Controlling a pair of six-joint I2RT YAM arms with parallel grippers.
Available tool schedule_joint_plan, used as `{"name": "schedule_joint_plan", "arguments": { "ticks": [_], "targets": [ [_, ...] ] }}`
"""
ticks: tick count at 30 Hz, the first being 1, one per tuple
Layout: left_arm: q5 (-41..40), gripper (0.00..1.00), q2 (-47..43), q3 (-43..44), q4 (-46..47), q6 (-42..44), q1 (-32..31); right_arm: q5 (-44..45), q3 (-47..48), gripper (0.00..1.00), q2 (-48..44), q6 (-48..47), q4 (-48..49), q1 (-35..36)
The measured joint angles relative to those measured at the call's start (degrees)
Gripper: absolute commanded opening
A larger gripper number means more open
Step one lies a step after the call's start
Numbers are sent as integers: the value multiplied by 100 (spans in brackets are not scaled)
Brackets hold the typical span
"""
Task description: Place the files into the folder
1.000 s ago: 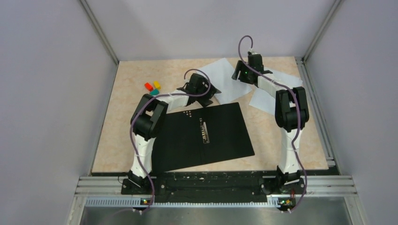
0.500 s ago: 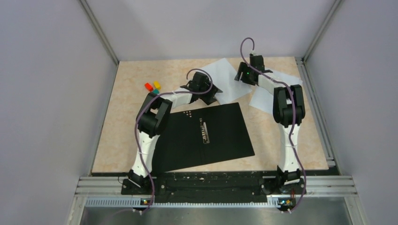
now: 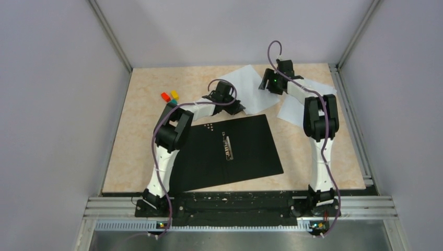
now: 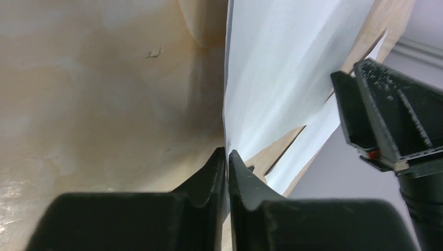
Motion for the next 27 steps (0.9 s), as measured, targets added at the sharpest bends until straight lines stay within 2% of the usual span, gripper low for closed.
{"name": "schedule_joint_plan", "arguments": {
  "ticks": [7, 11, 14, 18, 23, 27],
  "targets": [
    [334, 0, -28, -2, 109, -129, 129, -173, 940, 80, 157, -59, -914, 0],
    [667, 0, -494, -501, 348, -129, 337, -380, 944, 84, -33, -92, -1237, -37],
    [1095, 0, -1178, -1296, 811, -160, 511, -621, 271, 87, -511, -44, -1259, -72],
    [1644, 0, -1954, -2280, 1410, -232, 649, -1040, -1235, 89, -1572, 177, -1091, -125],
    [2155, 0, -2500, -3261, 1965, -358, 595, -1582, -2872, 91, -2686, 664, -407, -144],
    [2393, 0, -2771, -3759, 2232, -459, 549, -2033, -3821, 91, -3128, 1147, 271, -142]
  ]
}}
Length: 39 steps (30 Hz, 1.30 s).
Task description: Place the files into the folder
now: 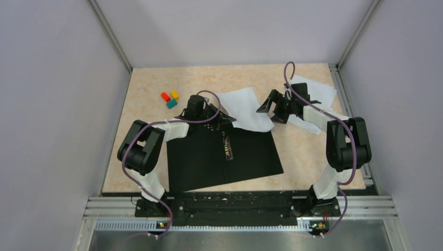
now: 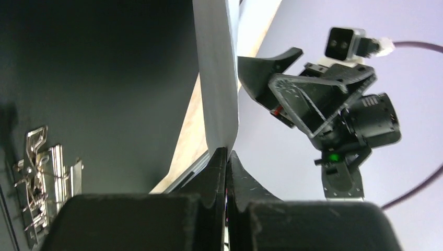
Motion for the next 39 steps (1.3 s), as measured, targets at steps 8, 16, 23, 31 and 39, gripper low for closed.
{"name": "schedule_joint_plan", "arguments": {
  "ticks": [8, 16, 23, 31, 39],
  "targets": [
    [232, 0, -450, -525, 319, -46, -28, -94, -931, 91, -164, 358, 439, -2],
    [328, 0, -706, -859, 420, -66, -63, -118, -1169, 90, -278, 400, 629, -2],
    [415, 0, -728, -955, 695, -162, -195, -437, -1434, 86, -315, 643, 1034, -2],
    [463, 0, -798, -1276, 955, -299, -251, -743, -1805, 84, -317, 994, 1510, -2],
    [479, 0, -1154, -1617, 1102, -345, -249, -802, -1985, 82, -348, 1071, 1663, -2]
  ]
}}
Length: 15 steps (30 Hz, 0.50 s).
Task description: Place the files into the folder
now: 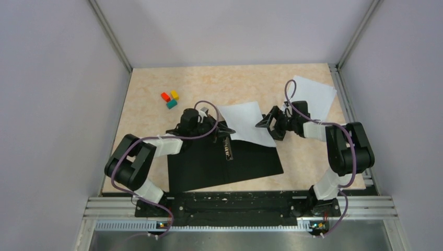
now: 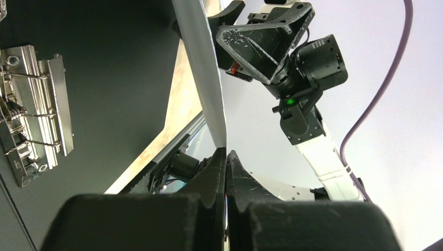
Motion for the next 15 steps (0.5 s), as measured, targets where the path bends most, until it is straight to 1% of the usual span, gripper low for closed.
{"name": "schedule_joint_plan", "arguments": {
  "ticks": [4, 10, 15],
  "targets": [
    [2, 0, -85, -302, 468, -240, 15, -20, -129, 82, -48, 13, 48, 0],
    [4, 0, -83, -352, 809, -433, 15, -131, -221, 81, -92, 109, 155, 0],
    [35, 0, -83, -455, 1091, -509, 15, -396, -297, 80, -92, 422, 601, 2]
  ]
}}
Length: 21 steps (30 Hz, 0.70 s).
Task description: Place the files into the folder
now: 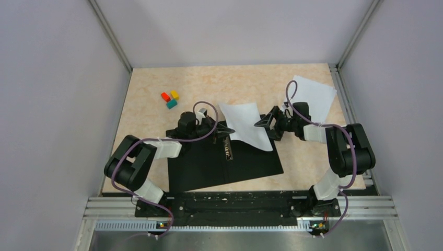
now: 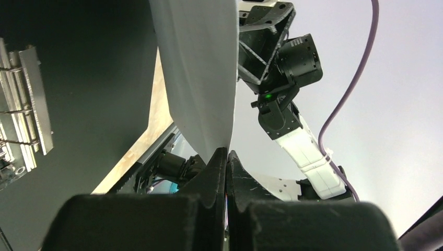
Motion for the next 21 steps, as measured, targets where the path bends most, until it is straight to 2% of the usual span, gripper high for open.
{"name": "schedule_joint_plan", "arguments": {
  "ticks": [8, 11, 21],
  "targets": [
    [59, 0, -4, -354, 293, -101, 0, -317, -192, 74, 2, 678, 728, 0],
    [98, 0, -13, -446, 319, -90, -2, -354, -192, 69, 2, 778, 892, 0],
    [319, 0, -13, -706, 389, 83, -17, -374, -197, 64, 380, 807, 1056, 48]
  ]
}}
